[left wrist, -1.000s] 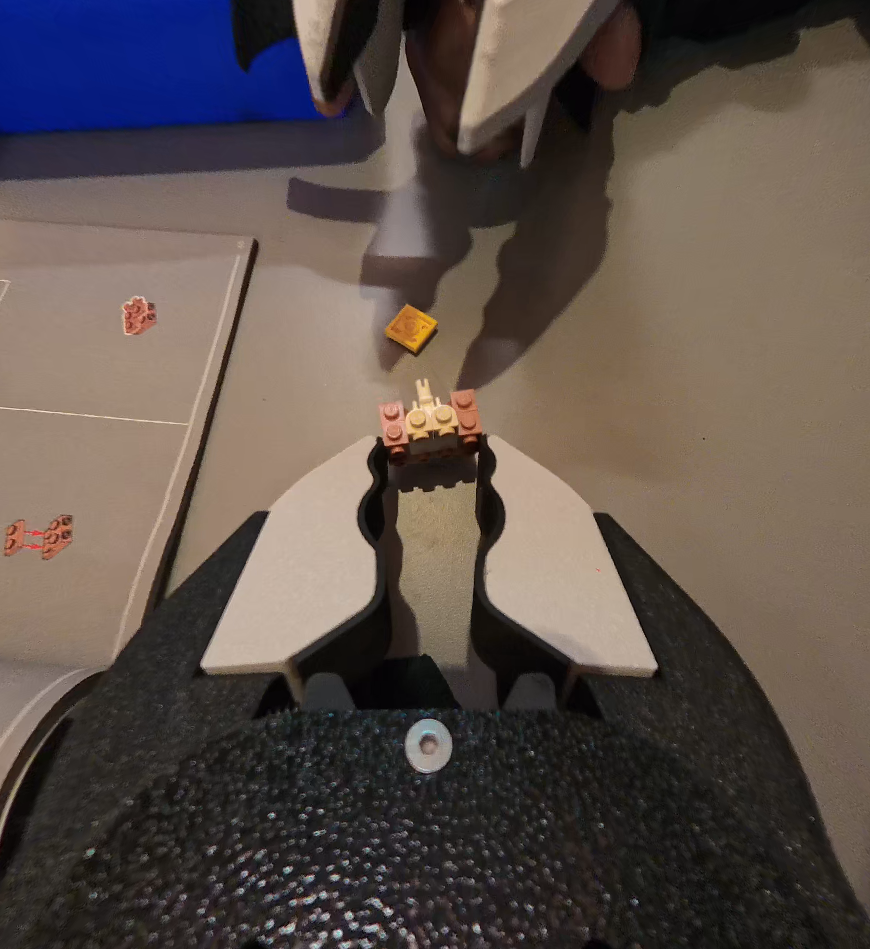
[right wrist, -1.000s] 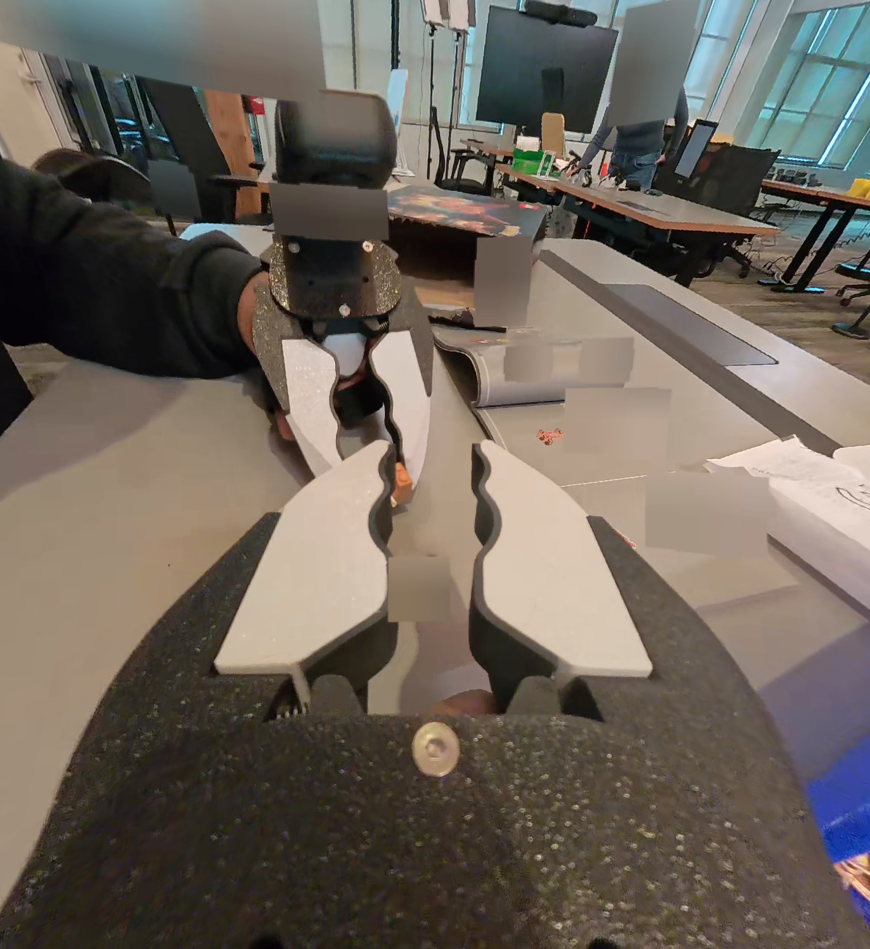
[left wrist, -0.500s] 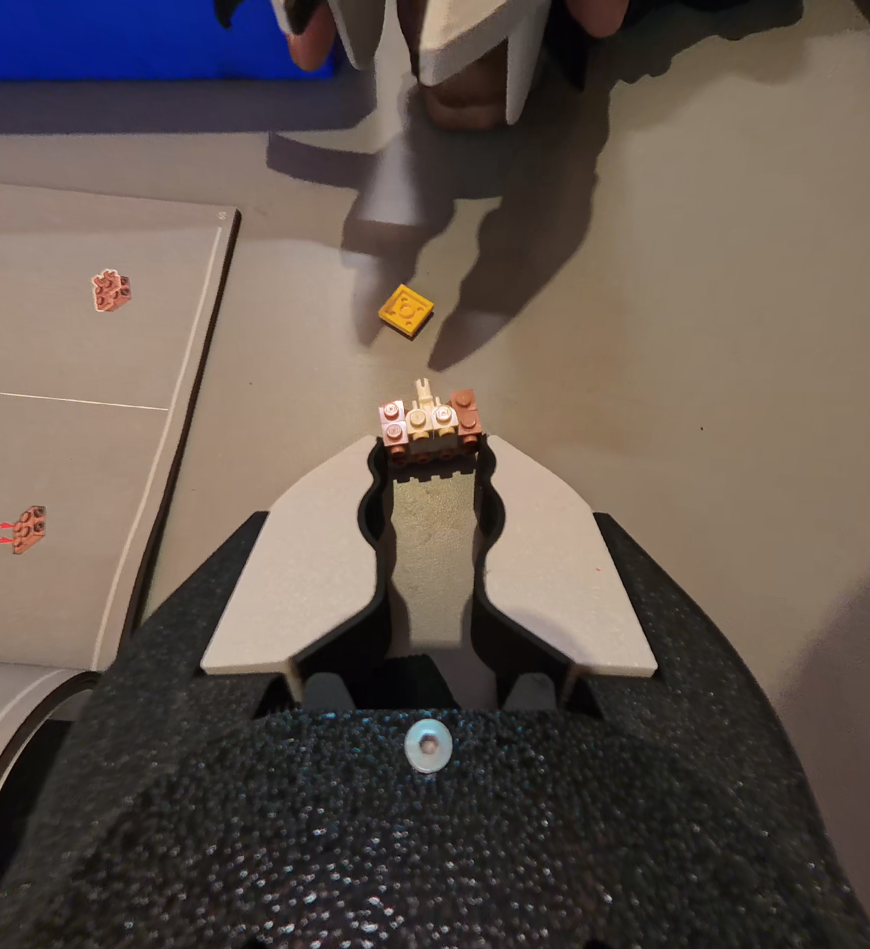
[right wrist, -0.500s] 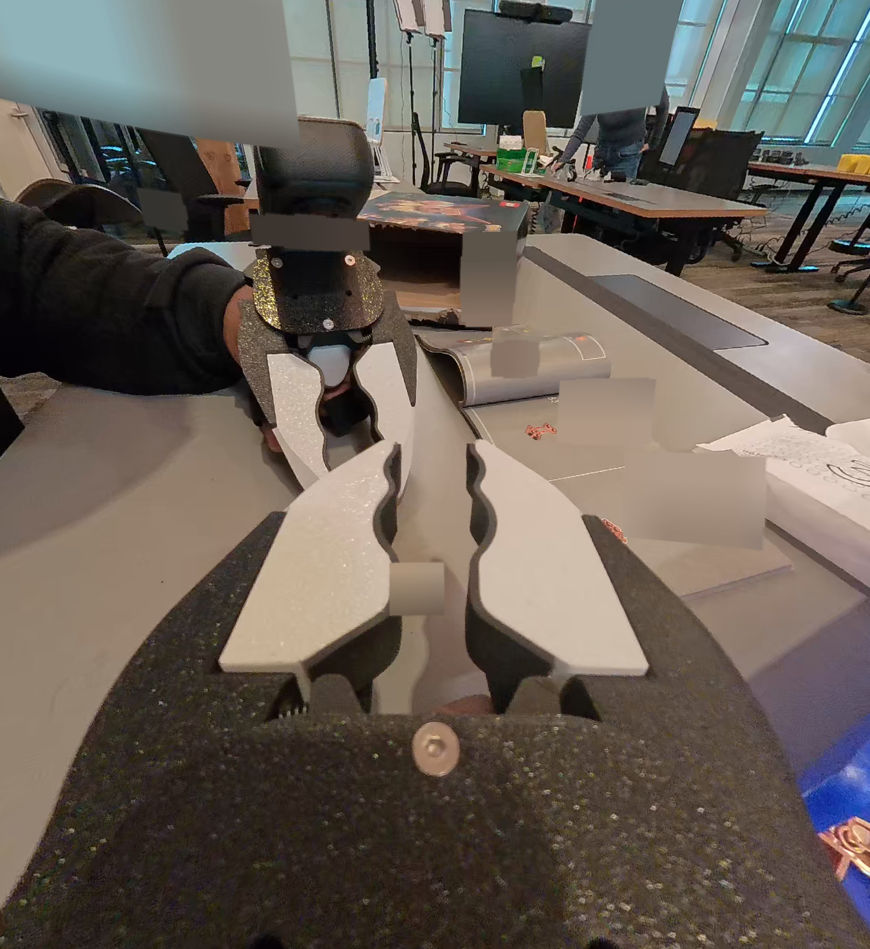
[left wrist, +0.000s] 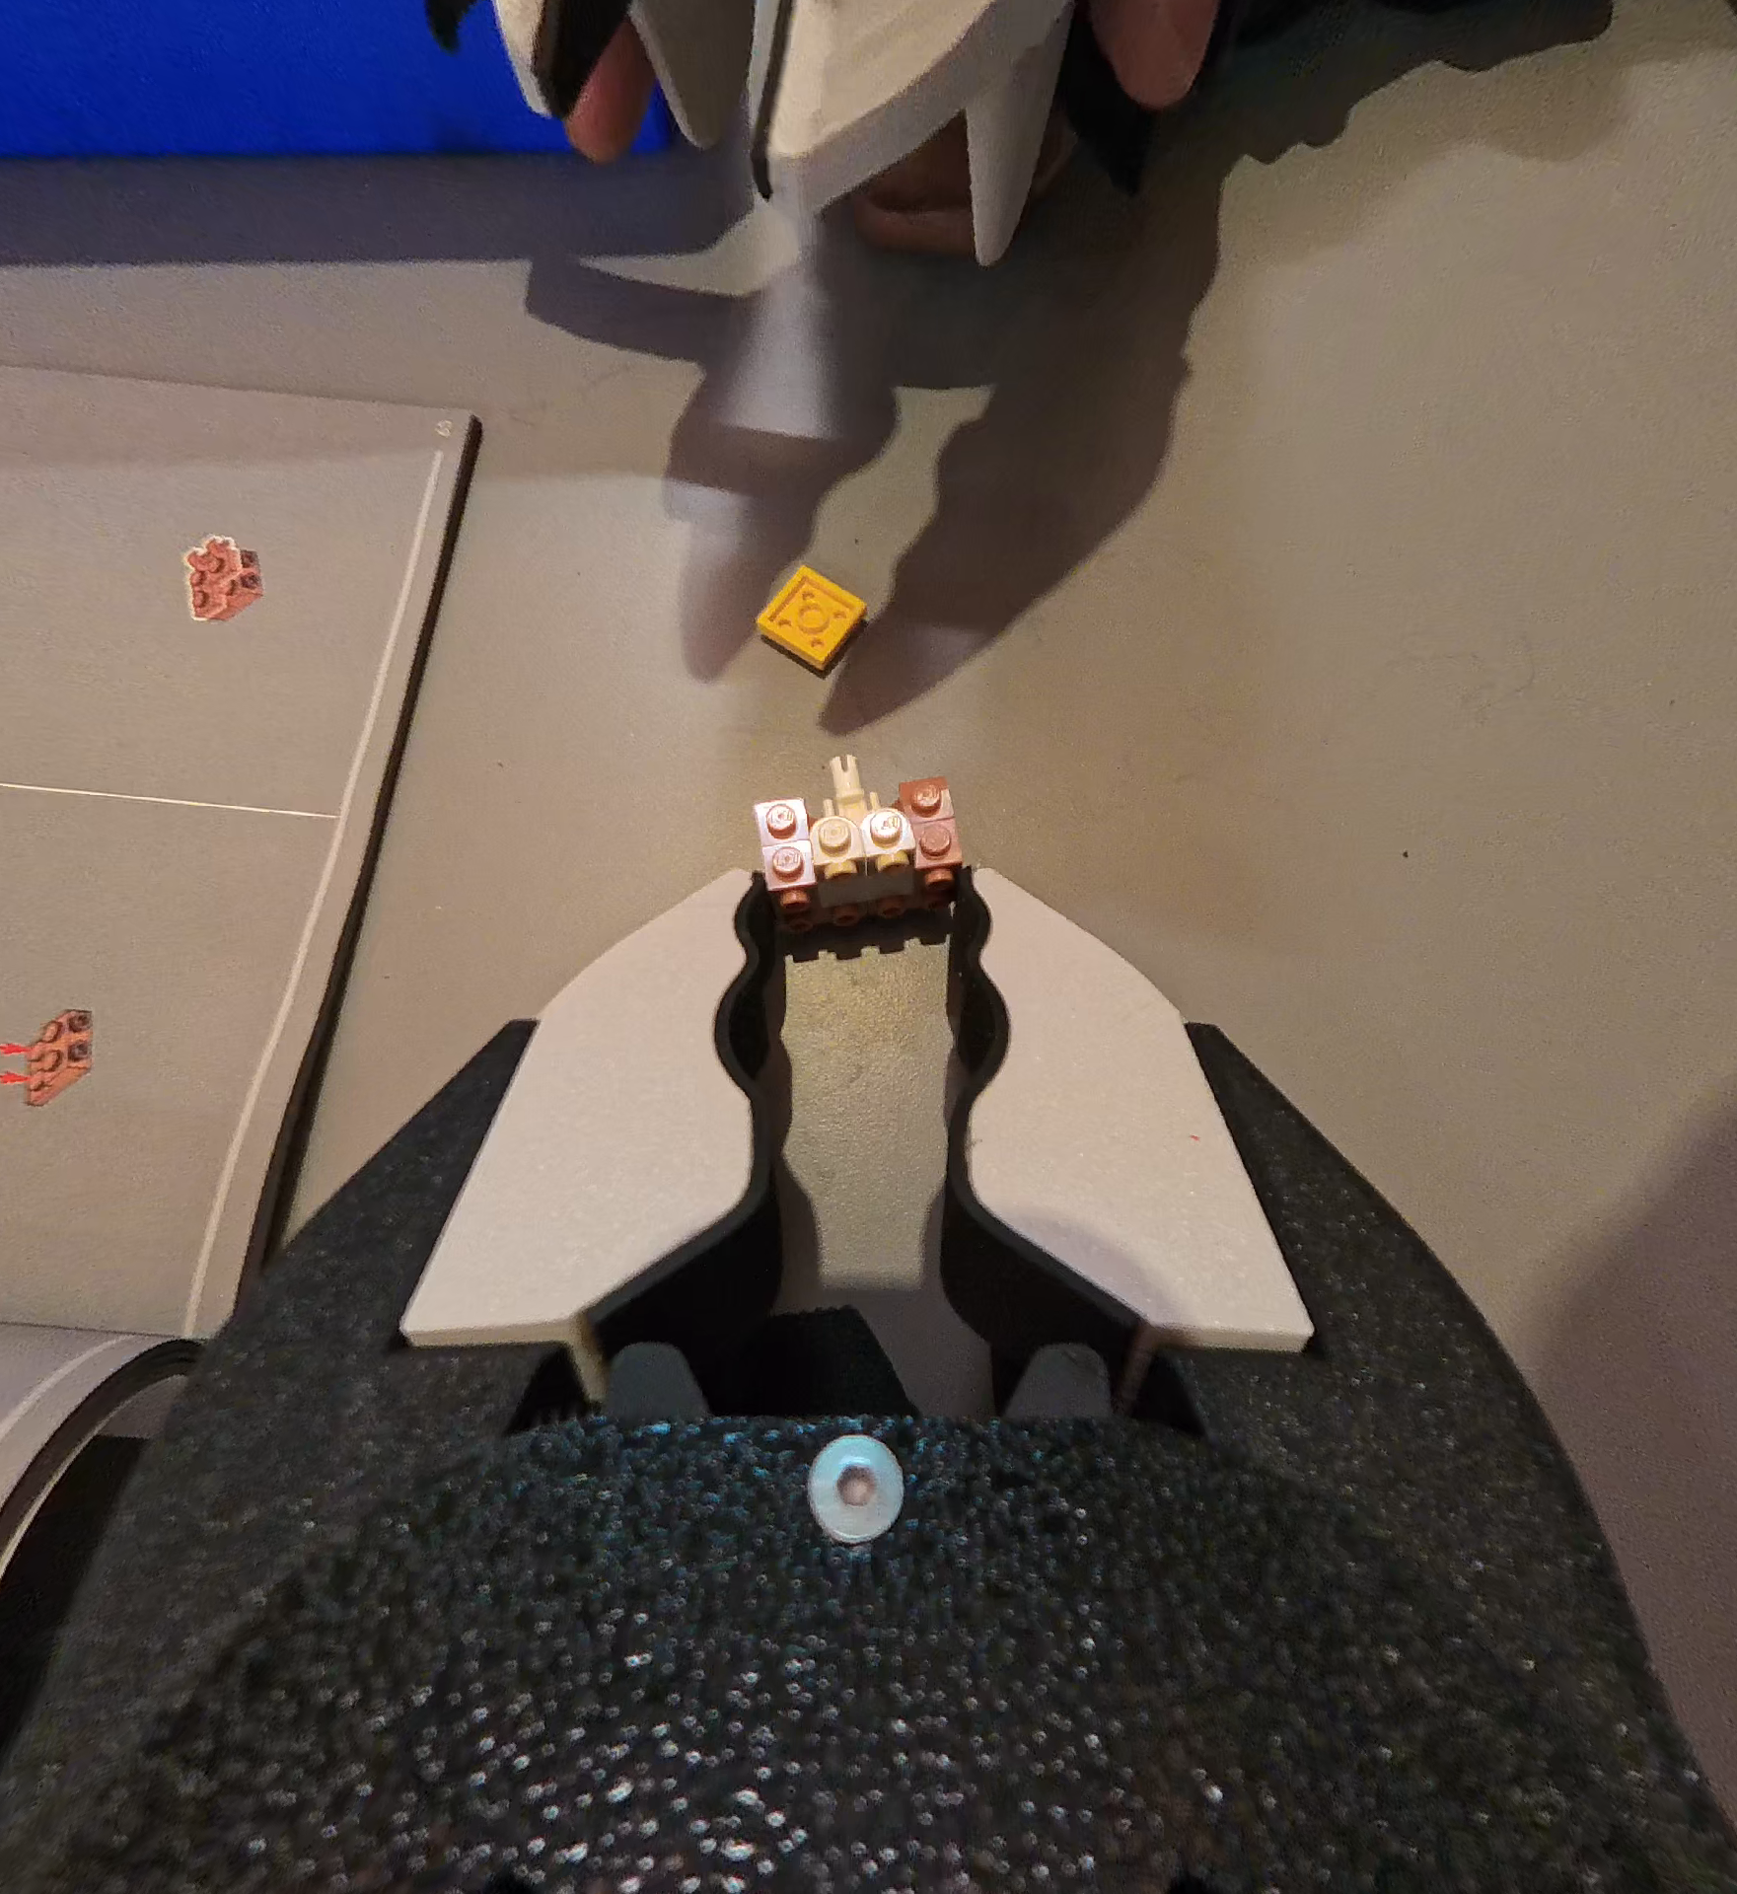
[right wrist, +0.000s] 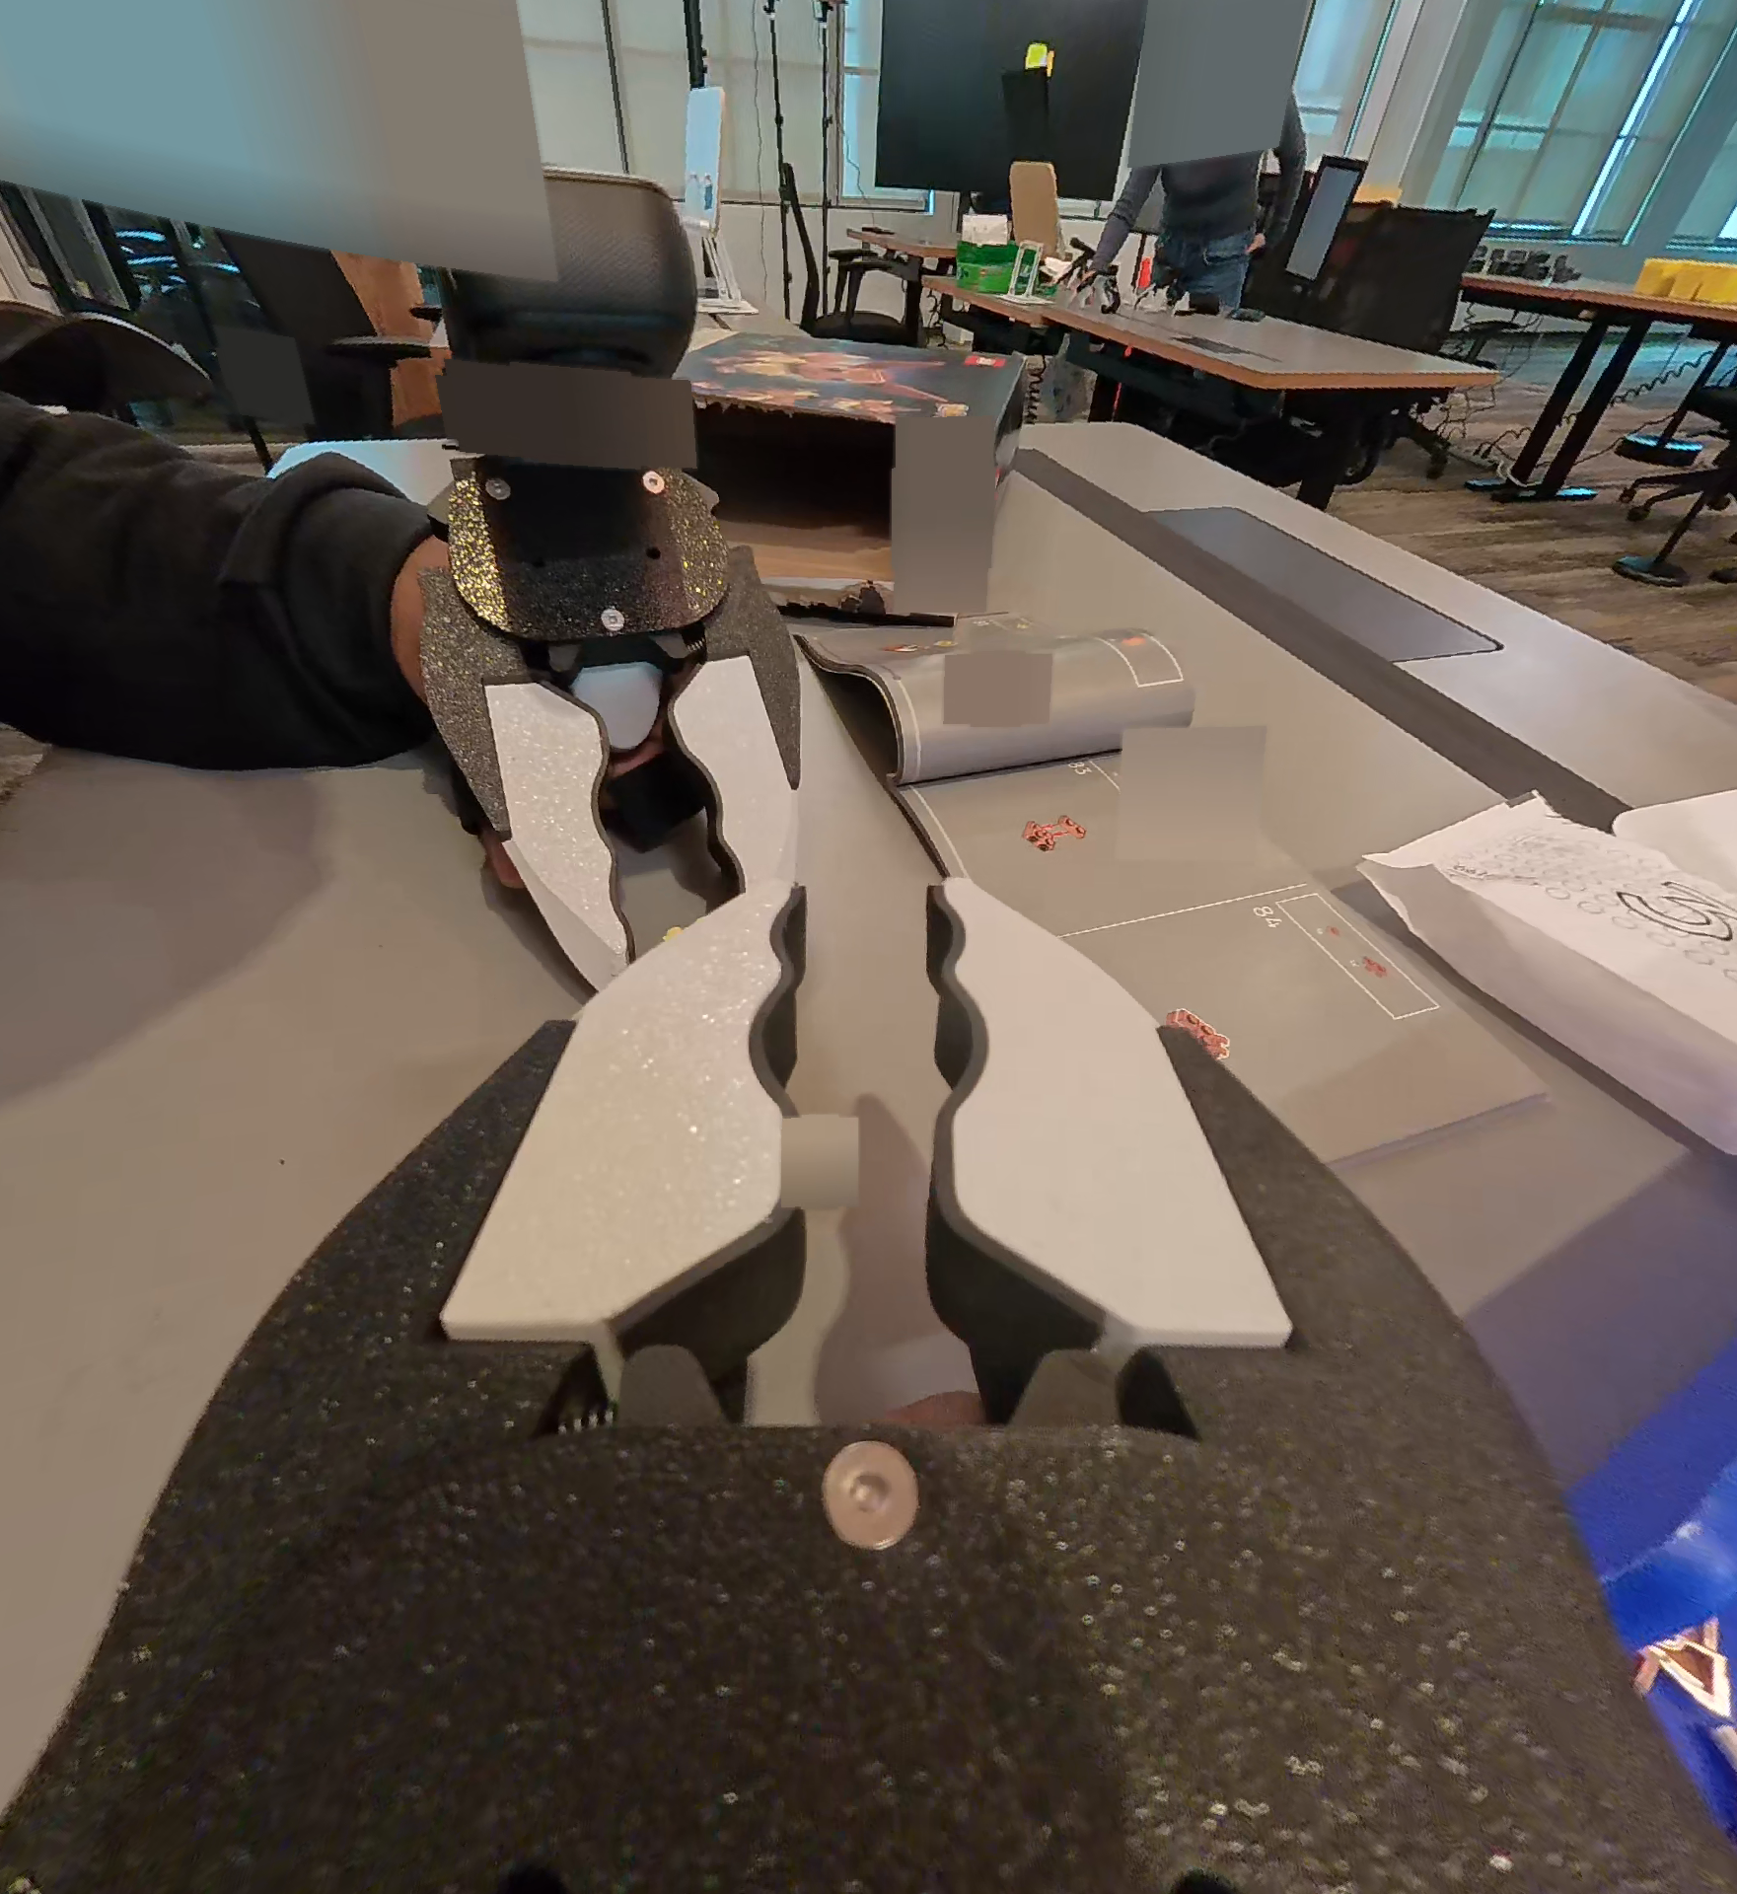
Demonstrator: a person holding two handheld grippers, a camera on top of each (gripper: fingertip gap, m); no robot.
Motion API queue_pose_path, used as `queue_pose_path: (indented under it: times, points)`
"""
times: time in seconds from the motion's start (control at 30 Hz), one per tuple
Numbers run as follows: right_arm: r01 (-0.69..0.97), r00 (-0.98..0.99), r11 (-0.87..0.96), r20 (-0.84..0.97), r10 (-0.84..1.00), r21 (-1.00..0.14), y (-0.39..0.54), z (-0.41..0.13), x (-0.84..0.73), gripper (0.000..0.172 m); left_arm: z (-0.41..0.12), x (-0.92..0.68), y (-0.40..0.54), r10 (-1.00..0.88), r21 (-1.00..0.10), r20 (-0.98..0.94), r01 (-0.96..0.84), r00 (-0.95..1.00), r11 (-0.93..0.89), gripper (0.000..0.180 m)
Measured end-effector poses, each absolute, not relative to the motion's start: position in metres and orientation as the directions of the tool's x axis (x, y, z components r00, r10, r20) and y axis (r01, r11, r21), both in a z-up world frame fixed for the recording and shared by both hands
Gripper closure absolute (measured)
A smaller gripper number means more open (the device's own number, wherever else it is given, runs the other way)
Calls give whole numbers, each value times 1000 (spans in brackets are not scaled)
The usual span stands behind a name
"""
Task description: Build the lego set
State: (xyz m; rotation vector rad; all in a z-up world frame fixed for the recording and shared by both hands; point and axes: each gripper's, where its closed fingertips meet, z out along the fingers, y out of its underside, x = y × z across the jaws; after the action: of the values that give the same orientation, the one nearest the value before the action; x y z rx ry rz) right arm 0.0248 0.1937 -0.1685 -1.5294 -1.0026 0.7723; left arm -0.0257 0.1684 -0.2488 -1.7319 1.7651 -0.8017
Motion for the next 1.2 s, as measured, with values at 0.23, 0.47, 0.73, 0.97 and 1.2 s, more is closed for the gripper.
queue_pose_path:
  times: [0.23, 0.47, 0.73, 0.97, 1.2]
  points:
    - [208, 435, -52, 45, 899, -977, 195, -171, 24, 150, -249, -26, 170, -999, -731, 26, -682, -22, -4, 147]
    - [227, 441, -47, 60, 896, -973, 195, -173, 23, 151, -250, -25, 175, -1000, -729, 8, -684, 23, -21, 147]
    - [259, 432, -54, 66, 900, -964, 195, -177, 20, 152, -252, -26, 178, -999, -718, -11, -695, 53, -29, 147]
    - [290, 424, -64, 68, 903, -955, 195, -182, 18, 152, -251, -27, 180, -998, -723, -4, -689, 68, -44, 147]
    - [318, 416, -57, 85, 905, -946, 194, -186, 15, 152, -251, -27, 180, -998, -720, -16, -693, 67, -35, 147]
